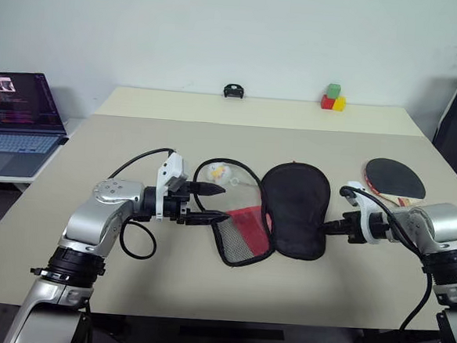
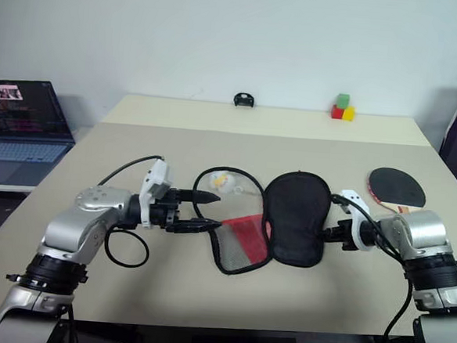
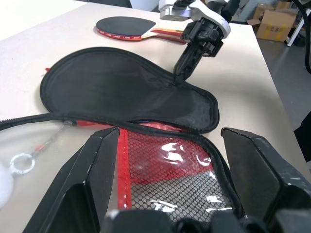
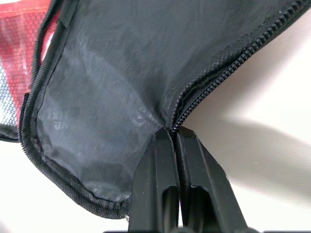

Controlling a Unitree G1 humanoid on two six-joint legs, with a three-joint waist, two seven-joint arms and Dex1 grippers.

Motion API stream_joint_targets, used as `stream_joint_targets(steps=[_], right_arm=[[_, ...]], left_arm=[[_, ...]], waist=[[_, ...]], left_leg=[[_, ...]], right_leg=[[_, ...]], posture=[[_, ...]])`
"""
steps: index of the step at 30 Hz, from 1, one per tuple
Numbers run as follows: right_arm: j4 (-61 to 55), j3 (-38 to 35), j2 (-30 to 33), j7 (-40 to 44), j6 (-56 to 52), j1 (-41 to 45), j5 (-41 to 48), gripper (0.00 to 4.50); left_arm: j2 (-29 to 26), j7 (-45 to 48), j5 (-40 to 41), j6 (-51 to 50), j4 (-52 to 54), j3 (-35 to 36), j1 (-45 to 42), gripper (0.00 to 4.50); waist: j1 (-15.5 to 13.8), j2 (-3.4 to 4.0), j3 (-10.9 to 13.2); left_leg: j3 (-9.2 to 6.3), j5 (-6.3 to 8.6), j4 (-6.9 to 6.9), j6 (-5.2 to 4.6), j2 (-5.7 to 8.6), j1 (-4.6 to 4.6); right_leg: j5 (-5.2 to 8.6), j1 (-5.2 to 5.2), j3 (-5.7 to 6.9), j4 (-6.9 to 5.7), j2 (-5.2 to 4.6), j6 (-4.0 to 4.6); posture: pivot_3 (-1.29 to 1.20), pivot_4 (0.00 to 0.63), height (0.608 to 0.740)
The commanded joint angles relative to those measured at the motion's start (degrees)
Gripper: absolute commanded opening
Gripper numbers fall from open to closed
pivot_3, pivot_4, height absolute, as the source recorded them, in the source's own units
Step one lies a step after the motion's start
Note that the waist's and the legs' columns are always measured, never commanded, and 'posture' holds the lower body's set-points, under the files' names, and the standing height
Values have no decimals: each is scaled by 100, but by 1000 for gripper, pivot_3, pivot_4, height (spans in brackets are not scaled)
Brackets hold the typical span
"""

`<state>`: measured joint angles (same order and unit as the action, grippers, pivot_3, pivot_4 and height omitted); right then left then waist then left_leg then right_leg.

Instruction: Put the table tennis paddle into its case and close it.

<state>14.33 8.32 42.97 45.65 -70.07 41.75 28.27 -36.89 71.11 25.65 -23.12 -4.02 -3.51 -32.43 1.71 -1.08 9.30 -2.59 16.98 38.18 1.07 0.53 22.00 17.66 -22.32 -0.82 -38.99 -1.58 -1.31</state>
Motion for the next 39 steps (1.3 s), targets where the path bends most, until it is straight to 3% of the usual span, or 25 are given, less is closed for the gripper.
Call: stream_joint_targets(steps=[1, 22, 25, 36, 39], right_arm=[[148, 5, 210, 230, 239, 193, -177, 35], [632, -489, 18, 119, 368, 272, -418, 35], [685, -585, -56, -23, 359, 281, -480, 600], [517, -668, 16, -56, 366, 81, -493, 4303], [508, -673, 14, -54, 362, 77, -497, 4443]], left_arm=[[5, 91, -8, 129, 24, 26, -171, 3663], [69, 139, -149, 352, -274, -34, -340, 3663], [74, 130, -174, 365, -296, -15, -342, 3663], [72, 101, -201, 386, -308, 24, -322, 3663], [71, 102, -200, 392, -311, 23, -322, 3663]], waist=[[-3, 0, 0], [-1, 0, 0], [4, 0, 0], [1, 2, 1], [-2, 2, 1]], left_leg=[[0, 0, 0, 0, 0, 0], [0, 0, 2, 0, 0, 1], [0, 0, 2, 1, 0, 0], [1, 0, 7, 1, 0, 0], [0, 0, 14, 0, 0, 1]], right_leg=[[0, 0, 0, 0, 0, 0], [0, 0, 0, -1, 0, 0], [0, 0, 0, -2, 0, 0], [0, 0, -1, -5, 0, 0], [0, 3, -1, -6, 0, 0]], posture=[[0, 150, 740], [0, 150, 740], [0, 150, 740], [0, 150, 740], [0, 150, 740]])
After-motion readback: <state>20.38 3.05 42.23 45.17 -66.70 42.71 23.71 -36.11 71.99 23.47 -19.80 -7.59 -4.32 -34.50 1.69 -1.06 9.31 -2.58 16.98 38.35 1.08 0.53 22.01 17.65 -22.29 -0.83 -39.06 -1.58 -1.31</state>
